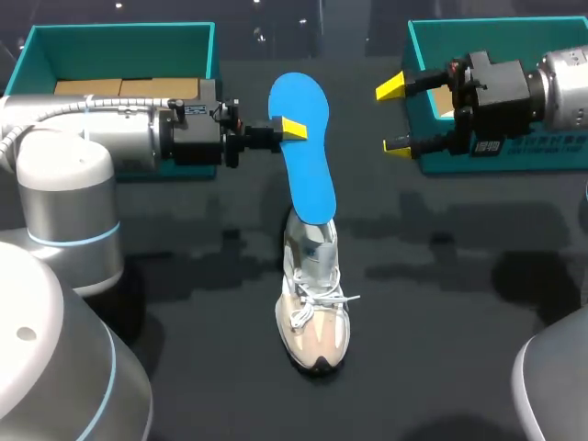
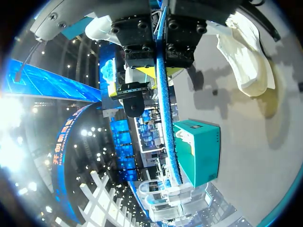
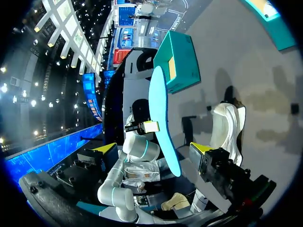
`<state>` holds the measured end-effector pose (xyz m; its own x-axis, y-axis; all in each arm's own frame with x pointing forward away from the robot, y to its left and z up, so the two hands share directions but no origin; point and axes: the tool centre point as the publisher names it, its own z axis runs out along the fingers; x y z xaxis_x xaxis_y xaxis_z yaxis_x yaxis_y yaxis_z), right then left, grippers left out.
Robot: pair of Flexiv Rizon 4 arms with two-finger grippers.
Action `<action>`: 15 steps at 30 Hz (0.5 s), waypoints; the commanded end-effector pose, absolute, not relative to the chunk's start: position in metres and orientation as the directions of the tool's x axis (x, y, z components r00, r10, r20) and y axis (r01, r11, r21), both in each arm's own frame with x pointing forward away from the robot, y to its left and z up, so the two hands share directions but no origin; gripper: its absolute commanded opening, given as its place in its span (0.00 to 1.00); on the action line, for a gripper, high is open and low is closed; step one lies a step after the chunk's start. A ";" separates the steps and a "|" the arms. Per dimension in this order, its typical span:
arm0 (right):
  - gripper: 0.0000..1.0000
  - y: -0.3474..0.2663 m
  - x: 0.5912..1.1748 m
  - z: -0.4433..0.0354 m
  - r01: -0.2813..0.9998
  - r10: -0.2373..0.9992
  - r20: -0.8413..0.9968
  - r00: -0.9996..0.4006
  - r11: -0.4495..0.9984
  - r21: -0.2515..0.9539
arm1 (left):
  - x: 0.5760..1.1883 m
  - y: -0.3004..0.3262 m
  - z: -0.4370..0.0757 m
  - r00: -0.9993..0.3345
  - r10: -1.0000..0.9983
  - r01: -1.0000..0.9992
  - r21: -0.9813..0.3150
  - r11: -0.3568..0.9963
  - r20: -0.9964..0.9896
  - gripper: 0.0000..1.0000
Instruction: Take the shoe out of the shoebox, open the shoe tongue, remove and reinsert the insole, then place the shoe into the shoebox
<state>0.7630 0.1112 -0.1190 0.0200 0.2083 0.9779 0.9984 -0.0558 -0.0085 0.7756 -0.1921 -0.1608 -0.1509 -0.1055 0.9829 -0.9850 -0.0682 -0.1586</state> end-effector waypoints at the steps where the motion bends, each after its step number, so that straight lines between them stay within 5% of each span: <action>1: 1.00 0.113 0.762 -0.123 0.998 0.158 0.987 0.017 -0.061 -0.007 | 0.774 -0.191 -0.161 -0.151 -0.108 -0.985 -0.159 -0.069 0.983 0.00; 8: 1.00 0.113 0.763 -0.128 0.998 0.135 0.991 0.013 -0.060 -0.005 | 0.776 -0.185 -0.151 -0.288 -0.085 -0.950 -0.295 -0.099 0.954 0.00; 15: 1.00 0.113 0.763 -0.134 0.998 0.097 0.995 0.004 -0.059 0.002 | 0.777 -0.175 -0.135 -0.608 -0.112 -0.771 -0.618 -0.150 0.786 0.00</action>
<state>0.7620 0.1110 -0.1294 0.0044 0.1074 0.9942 0.9984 -0.0572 0.0017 0.7849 -0.1816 -0.1375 -0.4607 -0.0921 0.8828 -0.8771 -0.1049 -0.4686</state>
